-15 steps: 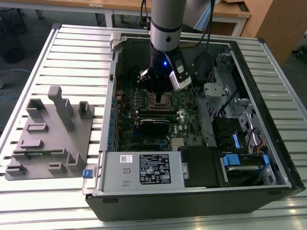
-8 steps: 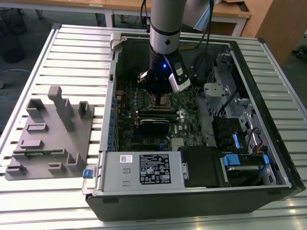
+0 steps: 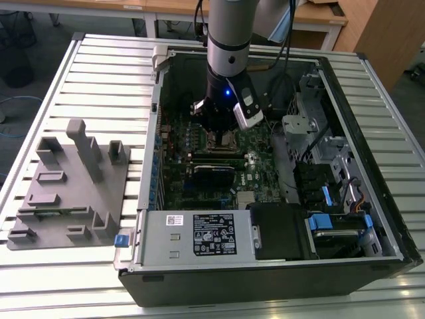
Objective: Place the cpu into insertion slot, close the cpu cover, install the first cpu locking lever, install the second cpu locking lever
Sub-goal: 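Install the second cpu locking lever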
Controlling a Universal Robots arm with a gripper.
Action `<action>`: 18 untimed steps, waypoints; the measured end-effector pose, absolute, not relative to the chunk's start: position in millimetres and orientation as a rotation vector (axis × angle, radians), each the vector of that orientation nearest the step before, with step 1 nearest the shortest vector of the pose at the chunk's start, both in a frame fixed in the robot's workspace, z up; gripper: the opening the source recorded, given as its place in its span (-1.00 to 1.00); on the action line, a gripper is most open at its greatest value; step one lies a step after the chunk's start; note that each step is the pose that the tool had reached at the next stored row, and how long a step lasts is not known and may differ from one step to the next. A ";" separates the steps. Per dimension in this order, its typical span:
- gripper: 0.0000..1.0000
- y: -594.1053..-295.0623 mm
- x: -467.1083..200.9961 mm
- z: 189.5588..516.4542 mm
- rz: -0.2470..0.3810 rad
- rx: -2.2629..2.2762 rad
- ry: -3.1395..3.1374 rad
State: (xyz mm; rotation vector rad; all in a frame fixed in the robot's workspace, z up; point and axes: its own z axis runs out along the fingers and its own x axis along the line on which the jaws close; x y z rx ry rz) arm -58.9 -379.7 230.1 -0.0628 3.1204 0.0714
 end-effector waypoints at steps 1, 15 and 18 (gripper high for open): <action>-0.80 -379.7 -58.9 230.1 0.071 -0.063 3.120; -0.80 -379.8 -63.1 221.0 0.071 -0.063 3.117; -0.80 -379.8 -64.6 216.7 0.071 -0.062 3.116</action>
